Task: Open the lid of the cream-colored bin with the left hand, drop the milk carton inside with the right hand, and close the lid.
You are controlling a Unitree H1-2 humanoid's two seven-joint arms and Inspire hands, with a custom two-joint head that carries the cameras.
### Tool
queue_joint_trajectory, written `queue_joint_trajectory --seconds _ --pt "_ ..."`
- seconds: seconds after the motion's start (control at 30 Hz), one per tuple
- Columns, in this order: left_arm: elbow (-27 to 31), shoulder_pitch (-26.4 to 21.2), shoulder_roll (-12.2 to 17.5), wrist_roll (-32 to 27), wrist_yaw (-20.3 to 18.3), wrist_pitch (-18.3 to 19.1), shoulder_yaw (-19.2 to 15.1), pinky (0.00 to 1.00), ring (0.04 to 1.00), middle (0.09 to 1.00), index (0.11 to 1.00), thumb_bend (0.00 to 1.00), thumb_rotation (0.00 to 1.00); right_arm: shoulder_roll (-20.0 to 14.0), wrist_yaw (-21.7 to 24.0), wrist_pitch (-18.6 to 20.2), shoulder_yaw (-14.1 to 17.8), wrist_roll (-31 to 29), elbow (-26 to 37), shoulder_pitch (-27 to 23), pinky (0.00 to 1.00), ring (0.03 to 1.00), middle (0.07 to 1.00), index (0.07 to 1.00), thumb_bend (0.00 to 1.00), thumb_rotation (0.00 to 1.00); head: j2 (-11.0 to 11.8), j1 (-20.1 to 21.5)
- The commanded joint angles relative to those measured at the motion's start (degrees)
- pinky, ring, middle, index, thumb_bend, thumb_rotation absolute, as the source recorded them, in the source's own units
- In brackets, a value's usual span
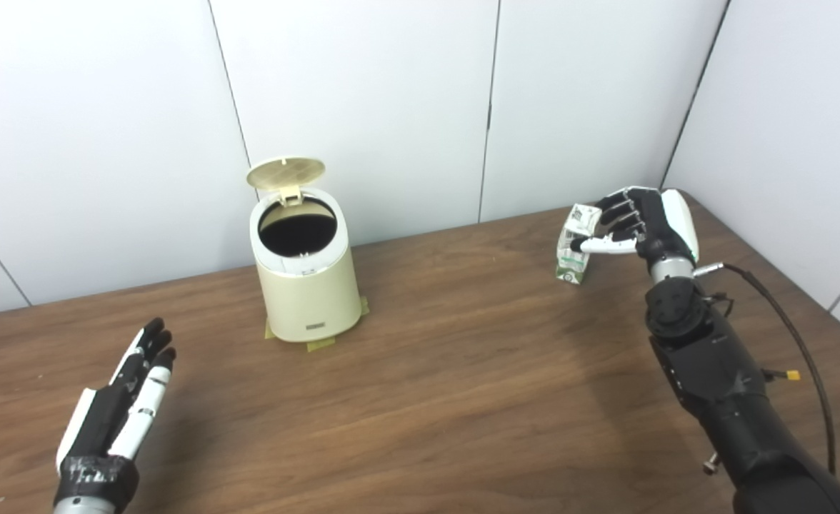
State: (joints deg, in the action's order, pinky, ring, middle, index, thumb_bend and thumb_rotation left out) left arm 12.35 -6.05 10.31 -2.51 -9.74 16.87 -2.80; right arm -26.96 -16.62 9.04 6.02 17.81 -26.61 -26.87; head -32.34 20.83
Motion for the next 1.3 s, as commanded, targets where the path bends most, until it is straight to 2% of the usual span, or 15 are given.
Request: queue_joint_trajectory --seconds 0.0,0.33,0.43,0.6,0.7,0.9,1.03,1.13,1.27 --pt "2.06 -1.84 0.56 -0.49 0.18 -1.18 -0.15 1.00 0.971 0.981 0.993 0.11 0.64 -1.50 0.21 -0.20 0.39 0.35 2.49 -1.68 0.34 0.422 0.512 0.479 0.52 0.00 0.00 0.08" --pt "0.75 -1.81 0.76 -0.35 0.42 -2.06 -0.59 1.00 0.970 0.984 0.991 0.13 0.66 -0.54 0.85 0.79 0.86 -0.17 4.63 -0.62 0.31 0.421 0.537 0.477 0.52 0.00 -0.17 -0.86" --pt "0.73 -1.70 0.55 -0.04 0.79 -1.51 -0.57 0.99 0.963 0.974 0.985 0.12 0.62 -0.40 0.22 -0.08 0.55 0.46 6.46 -0.13 0.32 0.418 0.536 0.477 0.52 0.00 -0.22 -1.38" --pt "0.22 -1.61 0.68 0.36 0.56 -1.60 0.03 0.99 0.962 0.967 0.984 0.14 0.63 0.15 -0.14 -2.40 -1.02 2.15 12.06 0.66 0.41 0.437 0.506 0.477 0.52 0.00 -0.28 -2.00" --pt "-0.50 -1.65 0.41 0.18 0.37 -1.91 0.39 0.99 0.965 0.973 0.990 0.15 0.64 1.43 0.11 -2.14 -2.31 3.74 17.14 1.11 0.41 0.437 0.501 0.479 0.52 0.00 -0.22 -2.17" --pt "-1.41 -1.75 -0.31 0.55 0.65 -2.81 1.30 0.99 0.960 0.975 0.993 0.18 0.61 5.69 -0.06 -2.16 -4.69 7.38 25.61 1.42 0.39 0.419 0.510 0.472 0.52 0.00 -0.14 -3.59" --pt "-1.64 -1.75 -0.70 0.46 0.98 -2.51 1.25 0.98 0.954 0.967 0.997 0.20 0.64 7.52 0.37 -5.53 -5.78 7.87 26.84 0.81 0.38 0.418 0.511 0.479 0.52 0.00 0.14 -4.21" --pt "-1.67 -1.47 -0.79 0.61 1.14 -2.45 1.34 0.98 0.956 0.969 1.000 0.21 0.65 8.70 0.76 -6.67 -6.60 8.42 27.82 0.00 0.40 0.420 0.512 0.477 0.52 0.00 0.26 -5.74" --pt "-2.36 -1.01 -1.26 1.54 1.94 -2.93 1.60 0.96 0.944 0.949 0.973 0.24 0.66 10.27 1.59 -5.83 -7.57 9.80 29.44 -1.42 0.42 0.439 0.502 0.471 0.52 0.00 0.42 -8.71"
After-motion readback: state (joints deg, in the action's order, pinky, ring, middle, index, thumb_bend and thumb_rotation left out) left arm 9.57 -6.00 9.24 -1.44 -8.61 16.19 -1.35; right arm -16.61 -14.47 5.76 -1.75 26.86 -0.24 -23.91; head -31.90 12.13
